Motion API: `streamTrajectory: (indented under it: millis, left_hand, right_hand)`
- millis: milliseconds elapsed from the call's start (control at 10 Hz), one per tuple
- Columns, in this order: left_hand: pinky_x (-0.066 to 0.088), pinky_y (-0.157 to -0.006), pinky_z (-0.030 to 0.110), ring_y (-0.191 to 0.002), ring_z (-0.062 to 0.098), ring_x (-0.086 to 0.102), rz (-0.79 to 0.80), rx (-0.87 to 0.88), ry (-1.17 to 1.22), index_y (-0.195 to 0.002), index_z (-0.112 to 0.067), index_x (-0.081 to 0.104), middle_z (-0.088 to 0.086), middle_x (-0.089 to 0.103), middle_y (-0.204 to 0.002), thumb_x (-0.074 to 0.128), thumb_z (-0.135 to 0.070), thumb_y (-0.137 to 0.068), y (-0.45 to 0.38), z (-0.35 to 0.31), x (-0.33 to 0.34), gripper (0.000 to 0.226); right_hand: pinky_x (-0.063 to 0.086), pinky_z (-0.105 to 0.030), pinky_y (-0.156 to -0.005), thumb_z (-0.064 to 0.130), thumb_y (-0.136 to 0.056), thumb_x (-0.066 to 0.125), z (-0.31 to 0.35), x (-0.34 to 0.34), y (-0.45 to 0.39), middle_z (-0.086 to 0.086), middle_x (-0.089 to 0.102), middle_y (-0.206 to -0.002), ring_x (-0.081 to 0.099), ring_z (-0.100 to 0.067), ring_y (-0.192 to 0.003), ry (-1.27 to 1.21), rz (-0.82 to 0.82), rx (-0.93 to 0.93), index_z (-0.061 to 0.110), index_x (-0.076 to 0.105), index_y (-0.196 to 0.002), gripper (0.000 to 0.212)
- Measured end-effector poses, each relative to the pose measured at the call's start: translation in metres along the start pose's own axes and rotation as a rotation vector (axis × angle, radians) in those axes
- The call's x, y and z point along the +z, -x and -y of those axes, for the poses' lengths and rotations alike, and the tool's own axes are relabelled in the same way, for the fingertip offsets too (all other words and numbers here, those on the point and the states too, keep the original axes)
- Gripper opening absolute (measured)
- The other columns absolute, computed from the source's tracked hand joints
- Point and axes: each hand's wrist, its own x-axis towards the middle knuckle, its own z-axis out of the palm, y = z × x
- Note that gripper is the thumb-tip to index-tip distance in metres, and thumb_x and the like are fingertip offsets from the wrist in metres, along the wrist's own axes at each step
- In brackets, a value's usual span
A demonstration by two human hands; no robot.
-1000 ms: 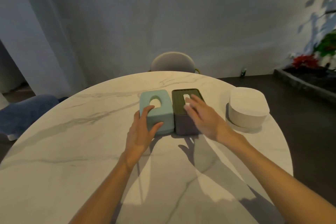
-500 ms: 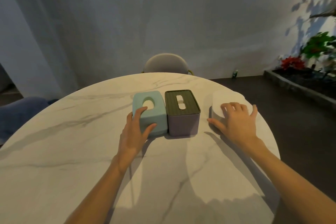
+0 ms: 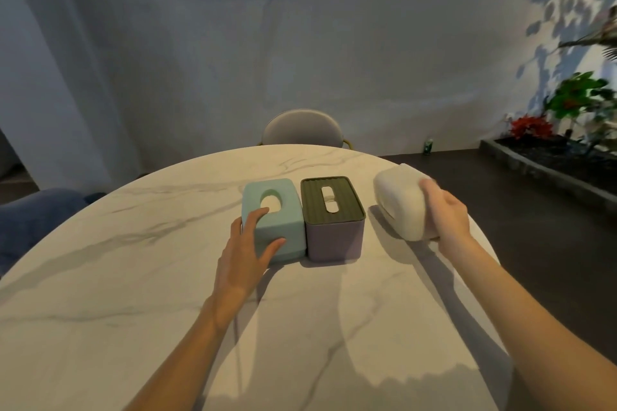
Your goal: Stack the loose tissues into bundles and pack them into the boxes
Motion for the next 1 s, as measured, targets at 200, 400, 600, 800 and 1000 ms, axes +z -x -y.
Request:
streamTrajectory:
  millis: [200, 400, 600, 800, 1000]
  left_hand:
    - [0.054, -0.089, 0.041, -0.118, 0.023, 0.056, 0.002, 0.007, -0.001, -0.147, -0.036, 0.038, 0.004, 0.045, -0.145, 0.064, -0.055, -0.092, -0.002, 0.002, -0.002, 0.064]
    - [0.055, -0.091, 0.042, -0.121, 0.023, 0.056, 0.008, 0.001, -0.017, -0.148, -0.036, 0.037, 0.004, 0.044, -0.148, 0.063, -0.055, -0.093, -0.001, 0.000, -0.005, 0.064]
    - [0.050, -0.095, 0.041, -0.123, 0.020, 0.054, 0.031, 0.027, -0.010, -0.144, -0.041, 0.040, -0.001, 0.048, -0.146, 0.066, -0.055, -0.092, 0.000, 0.010, -0.027, 0.059]
    - [0.056, -0.091, 0.045, -0.116, 0.019, 0.058, 0.070, -0.008, 0.029, -0.135, -0.047, 0.044, -0.008, 0.054, -0.139, 0.074, -0.054, -0.087, -0.001, 0.055, -0.072, 0.057]
    - [0.050, -0.096, 0.039, -0.118, 0.023, 0.057, 0.099, 0.031, -0.012, -0.139, -0.041, 0.046, 0.002, 0.055, -0.135, 0.078, -0.042, -0.088, -0.006, 0.072, -0.098, 0.060]
  right_hand:
    - [0.054, -0.053, -0.086, 0.040, -0.105, 0.045, -0.004, -0.007, -0.003, -0.001, 0.052, -0.130, 0.050, -0.029, -0.117, -0.094, 0.046, 0.142, 0.035, 0.052, -0.135, 0.032]
    - [0.046, -0.039, -0.096, 0.062, -0.101, 0.041, -0.038, -0.001, 0.003, 0.001, 0.060, -0.138, 0.055, -0.022, -0.117, 0.400, 0.221, -0.217, 0.029, 0.055, -0.143, 0.056]
    - [0.046, -0.049, -0.105, 0.066, -0.100, 0.028, -0.047, 0.032, 0.013, -0.005, 0.049, -0.150, 0.054, -0.033, -0.128, 0.489, 0.203, -0.231, 0.028, 0.026, -0.155, 0.067]
    - [0.048, -0.040, -0.095, 0.064, -0.101, 0.032, -0.057, 0.069, 0.049, -0.001, 0.057, -0.141, 0.060, -0.029, -0.119, 0.515, 0.232, -0.380, 0.029, 0.034, -0.149, 0.060]
    - [0.046, -0.044, -0.100, 0.068, -0.099, 0.032, -0.043, 0.090, 0.063, -0.007, 0.055, -0.145, 0.057, -0.032, -0.125, 0.550, 0.266, -0.336, 0.020, 0.039, -0.148, 0.070]
